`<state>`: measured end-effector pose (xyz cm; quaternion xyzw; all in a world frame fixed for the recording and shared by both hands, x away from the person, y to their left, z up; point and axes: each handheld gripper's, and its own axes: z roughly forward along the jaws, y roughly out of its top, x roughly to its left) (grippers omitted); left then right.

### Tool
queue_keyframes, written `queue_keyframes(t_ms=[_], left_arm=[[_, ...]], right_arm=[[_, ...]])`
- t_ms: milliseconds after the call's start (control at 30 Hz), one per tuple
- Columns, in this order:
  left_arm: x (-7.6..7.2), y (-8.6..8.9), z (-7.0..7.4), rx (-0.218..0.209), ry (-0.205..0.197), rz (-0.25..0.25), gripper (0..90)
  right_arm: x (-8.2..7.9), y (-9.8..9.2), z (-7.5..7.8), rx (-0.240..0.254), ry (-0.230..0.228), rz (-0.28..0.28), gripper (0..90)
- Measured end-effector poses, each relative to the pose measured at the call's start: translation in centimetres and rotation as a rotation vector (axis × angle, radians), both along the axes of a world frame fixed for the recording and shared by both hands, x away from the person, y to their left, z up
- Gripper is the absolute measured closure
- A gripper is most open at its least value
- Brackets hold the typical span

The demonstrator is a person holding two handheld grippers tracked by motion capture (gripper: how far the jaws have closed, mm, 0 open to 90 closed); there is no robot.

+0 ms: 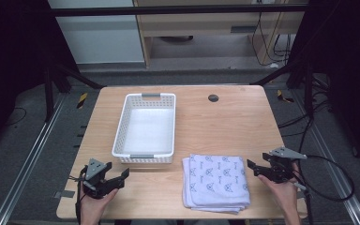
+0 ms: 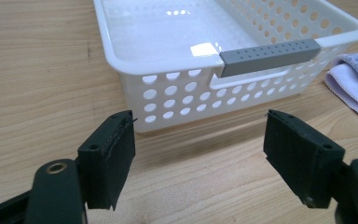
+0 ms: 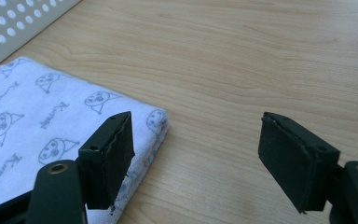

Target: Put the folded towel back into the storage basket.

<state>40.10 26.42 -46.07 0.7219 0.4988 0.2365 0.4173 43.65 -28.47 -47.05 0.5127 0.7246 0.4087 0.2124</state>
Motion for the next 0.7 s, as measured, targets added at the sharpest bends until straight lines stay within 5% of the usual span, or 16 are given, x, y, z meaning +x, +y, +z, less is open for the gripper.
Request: queue_keyframes(t_ms=[700], left_arm=[[0.4, -1.4, 2.1, -0.032, -0.020, -0.054, 26.4]], right_arm=[[0.1, 0.2, 2.1, 0.007, -0.055, 0.032, 27.7]])
